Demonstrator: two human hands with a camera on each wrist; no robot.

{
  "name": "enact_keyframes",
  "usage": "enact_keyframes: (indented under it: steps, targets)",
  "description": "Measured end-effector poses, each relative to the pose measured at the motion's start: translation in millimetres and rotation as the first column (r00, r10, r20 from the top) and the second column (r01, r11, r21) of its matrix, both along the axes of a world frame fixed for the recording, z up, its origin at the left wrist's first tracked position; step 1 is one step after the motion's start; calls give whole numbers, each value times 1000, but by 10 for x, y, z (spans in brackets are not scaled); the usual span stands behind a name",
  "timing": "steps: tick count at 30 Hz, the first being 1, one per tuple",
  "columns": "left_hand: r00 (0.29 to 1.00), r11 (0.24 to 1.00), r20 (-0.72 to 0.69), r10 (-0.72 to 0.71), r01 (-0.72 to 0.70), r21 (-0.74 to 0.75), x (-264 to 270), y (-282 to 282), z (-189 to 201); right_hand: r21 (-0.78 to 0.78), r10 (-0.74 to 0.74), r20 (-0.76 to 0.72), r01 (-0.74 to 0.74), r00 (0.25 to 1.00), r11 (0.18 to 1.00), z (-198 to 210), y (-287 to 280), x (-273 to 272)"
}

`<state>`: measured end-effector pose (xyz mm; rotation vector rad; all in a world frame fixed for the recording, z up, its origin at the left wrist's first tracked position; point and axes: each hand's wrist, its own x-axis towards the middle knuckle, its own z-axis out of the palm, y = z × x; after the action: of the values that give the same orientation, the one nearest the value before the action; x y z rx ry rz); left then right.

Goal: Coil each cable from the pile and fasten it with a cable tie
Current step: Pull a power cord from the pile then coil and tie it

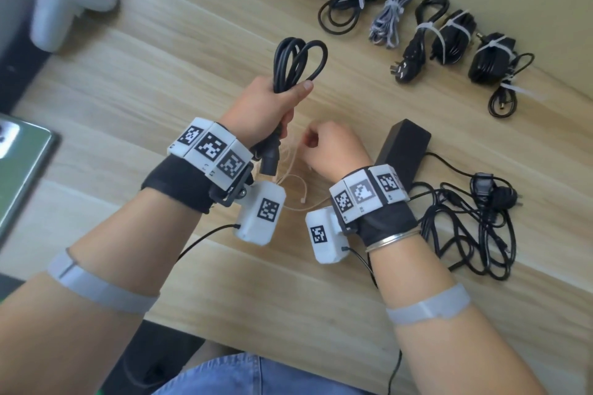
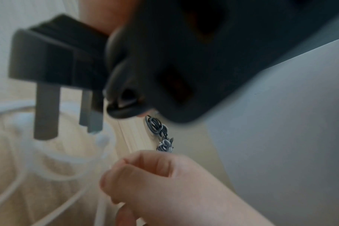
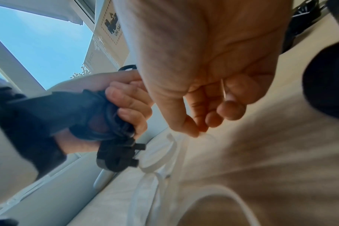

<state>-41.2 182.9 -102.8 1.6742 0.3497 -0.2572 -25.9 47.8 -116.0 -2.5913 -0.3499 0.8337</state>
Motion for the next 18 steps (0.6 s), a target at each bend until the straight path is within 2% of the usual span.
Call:
enact_keyframes:
  steps: [3, 8, 13, 18]
  targets:
    - [1000, 1000, 0, -8, 8, 1, 29, -9, 22, 20, -35, 32, 34, 999, 999, 46, -74, 56]
    - [1000, 1000, 8, -19, 18, 17, 84, -47, 58, 119, -206, 53, 199, 977, 973, 60, -264, 144]
    - [999, 999, -2, -38, 39, 24, 117, -111, 59, 41, -194, 11, 193, 981, 980, 33, -369, 195]
    - [999, 999, -7, -47, 47, 26, 129, -140, 42, -8, -195, 114, 198, 974, 980, -23, -393, 287]
